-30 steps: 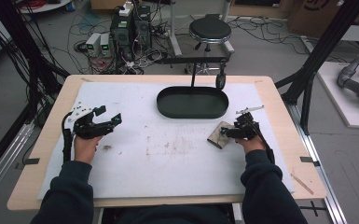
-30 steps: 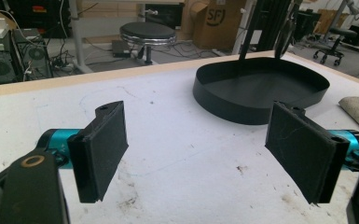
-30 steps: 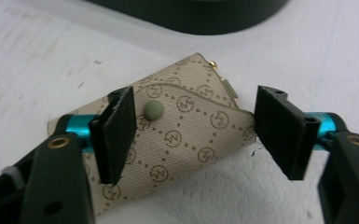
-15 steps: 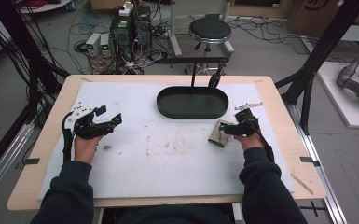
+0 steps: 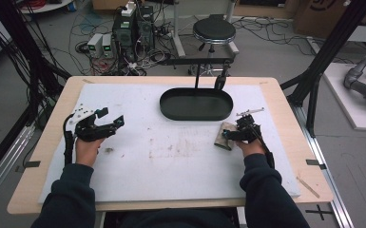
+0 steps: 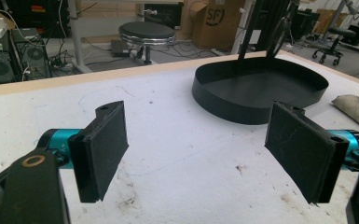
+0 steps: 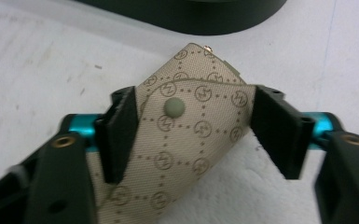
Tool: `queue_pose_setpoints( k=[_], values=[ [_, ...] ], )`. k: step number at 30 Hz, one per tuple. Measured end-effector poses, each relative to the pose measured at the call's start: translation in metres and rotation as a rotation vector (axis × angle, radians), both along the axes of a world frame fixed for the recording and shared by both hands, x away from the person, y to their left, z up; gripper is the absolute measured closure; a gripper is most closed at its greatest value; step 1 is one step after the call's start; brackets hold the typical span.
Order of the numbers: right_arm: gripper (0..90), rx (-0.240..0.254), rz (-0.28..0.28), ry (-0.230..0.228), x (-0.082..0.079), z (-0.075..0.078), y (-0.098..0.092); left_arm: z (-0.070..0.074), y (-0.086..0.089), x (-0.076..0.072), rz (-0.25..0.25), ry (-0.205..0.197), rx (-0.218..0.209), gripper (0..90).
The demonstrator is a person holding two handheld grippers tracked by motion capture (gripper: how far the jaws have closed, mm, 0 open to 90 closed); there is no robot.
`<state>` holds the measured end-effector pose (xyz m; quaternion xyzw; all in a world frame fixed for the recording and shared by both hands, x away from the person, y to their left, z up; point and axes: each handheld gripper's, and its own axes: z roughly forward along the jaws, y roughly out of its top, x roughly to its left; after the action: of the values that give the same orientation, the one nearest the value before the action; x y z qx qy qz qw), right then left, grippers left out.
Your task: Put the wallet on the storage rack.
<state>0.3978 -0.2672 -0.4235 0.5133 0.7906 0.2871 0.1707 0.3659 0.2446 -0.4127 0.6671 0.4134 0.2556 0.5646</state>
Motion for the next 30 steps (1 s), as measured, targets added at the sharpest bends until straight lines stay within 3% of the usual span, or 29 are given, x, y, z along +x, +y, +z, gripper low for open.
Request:
queue_pose_setpoints(
  k=[1,3,4,5,8,9,11,12,13,17,22,23,25,30],
  values=[
    [41.8,-0.025,0.027,-0.005,0.000,0.002,-0.001,0.000,0.000,0.000,-0.002,0.000,0.001,20.6],
    [60.3,-0.075,0.110,-0.016,0.001,0.008,-0.007,0.000,0.000,0.000,-0.002,-0.001,0.007,20.6],
    [60.3,-0.075,0.110,-0.016,0.001,0.008,-0.007,0.000,0.000,0.000,-0.002,-0.001,0.007,20.6],
    [65.3,-0.123,0.156,-0.025,0.002,0.010,-0.008,0.000,0.000,0.000,-0.002,-0.001,0.004,20.6],
    [61.0,-0.148,0.183,-0.033,0.004,0.011,-0.010,0.000,0.000,0.000,0.001,0.001,0.000,20.6],
    [53.5,-0.154,0.172,-0.040,0.003,0.012,-0.011,0.000,0.000,0.000,0.002,0.001,0.000,20.6],
    [28.6,-0.115,0.066,-0.057,0.002,0.012,-0.013,0.000,0.000,0.000,0.001,0.000,0.000,20.6],
    [28.6,-0.115,0.066,-0.057,0.002,0.012,-0.013,0.000,0.000,0.000,0.001,0.000,0.000,20.6],
    [19.3,-0.074,-0.037,-0.088,-0.001,0.013,-0.014,-0.001,0.000,0.001,-0.001,0.003,0.003,20.7],
    [19.3,0.004,-0.131,-0.091,-0.005,0.008,-0.007,-0.001,-0.001,0.000,-0.006,0.001,0.008,20.8],
    [19.3,-0.023,-0.152,-0.067,-0.004,0.000,0.004,0.000,0.000,0.000,-0.002,0.001,0.005,20.8],
    [19.3,-0.037,-0.176,-0.038,-0.001,-0.006,0.007,0.000,0.001,0.000,0.000,0.001,0.003,20.8],
    [19.3,-0.021,-0.174,-0.033,-0.001,-0.008,0.007,0.000,0.001,0.000,0.000,0.001,-0.002,20.8],
    [15.9,-0.068,-0.152,-0.001,-0.003,-0.018,0.015,0.000,0.000,0.000,0.001,-0.001,-0.002,20.8]
  ],
)
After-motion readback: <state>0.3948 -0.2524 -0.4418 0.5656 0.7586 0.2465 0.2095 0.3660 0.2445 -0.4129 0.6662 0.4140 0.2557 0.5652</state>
